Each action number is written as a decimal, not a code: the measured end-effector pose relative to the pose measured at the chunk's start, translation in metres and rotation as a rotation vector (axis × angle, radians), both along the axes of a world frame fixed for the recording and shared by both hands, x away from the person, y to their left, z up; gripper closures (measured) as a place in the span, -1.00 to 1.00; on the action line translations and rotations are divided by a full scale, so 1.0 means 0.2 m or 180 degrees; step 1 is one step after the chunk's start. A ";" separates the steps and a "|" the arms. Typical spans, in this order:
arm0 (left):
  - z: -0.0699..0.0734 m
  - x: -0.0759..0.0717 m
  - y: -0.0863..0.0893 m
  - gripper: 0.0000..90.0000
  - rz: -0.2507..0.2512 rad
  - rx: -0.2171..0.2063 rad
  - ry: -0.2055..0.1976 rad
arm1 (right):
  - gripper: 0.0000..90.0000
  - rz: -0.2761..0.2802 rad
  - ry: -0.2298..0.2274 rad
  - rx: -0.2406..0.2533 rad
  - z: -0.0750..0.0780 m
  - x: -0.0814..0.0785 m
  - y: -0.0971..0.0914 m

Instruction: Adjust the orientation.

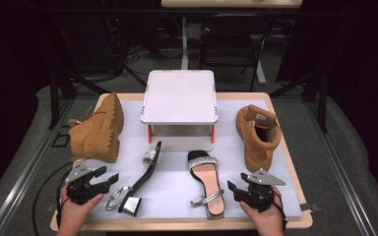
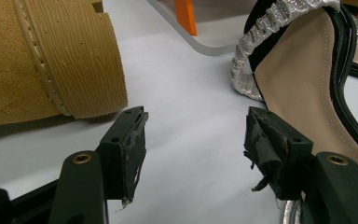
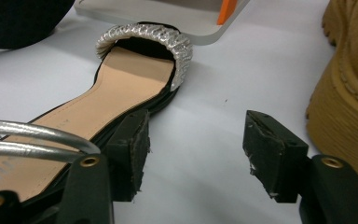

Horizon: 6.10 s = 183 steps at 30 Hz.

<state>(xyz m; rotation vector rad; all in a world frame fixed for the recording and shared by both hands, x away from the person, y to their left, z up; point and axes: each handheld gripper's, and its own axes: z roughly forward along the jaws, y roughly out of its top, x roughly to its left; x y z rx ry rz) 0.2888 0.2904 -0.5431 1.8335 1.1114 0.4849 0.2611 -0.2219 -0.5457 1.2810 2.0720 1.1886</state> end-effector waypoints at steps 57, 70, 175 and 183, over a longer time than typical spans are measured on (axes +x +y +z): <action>0.12 -0.15 -0.10 0.29 -0.0695 -0.0496 0.0110 | 0.08 -0.0020 0.0130 0.0065 -0.02 0.02 -0.02; 0.11 -0.14 -0.13 0.56 -0.0816 -0.0550 0.0261 | 0.05 -0.0035 0.0129 0.0086 -0.02 0.02 -0.02; 0.21 0.08 -0.66 -0.22 -0.0671 0.0724 0.1441 | -0.07 -0.0261 0.0026 0.0403 -0.03 0.02 -0.08; 0.16 0.14 -0.73 -0.24 -0.0570 0.0937 0.1675 | -0.13 -0.0282 0.0055 0.0414 -0.03 0.02 -0.09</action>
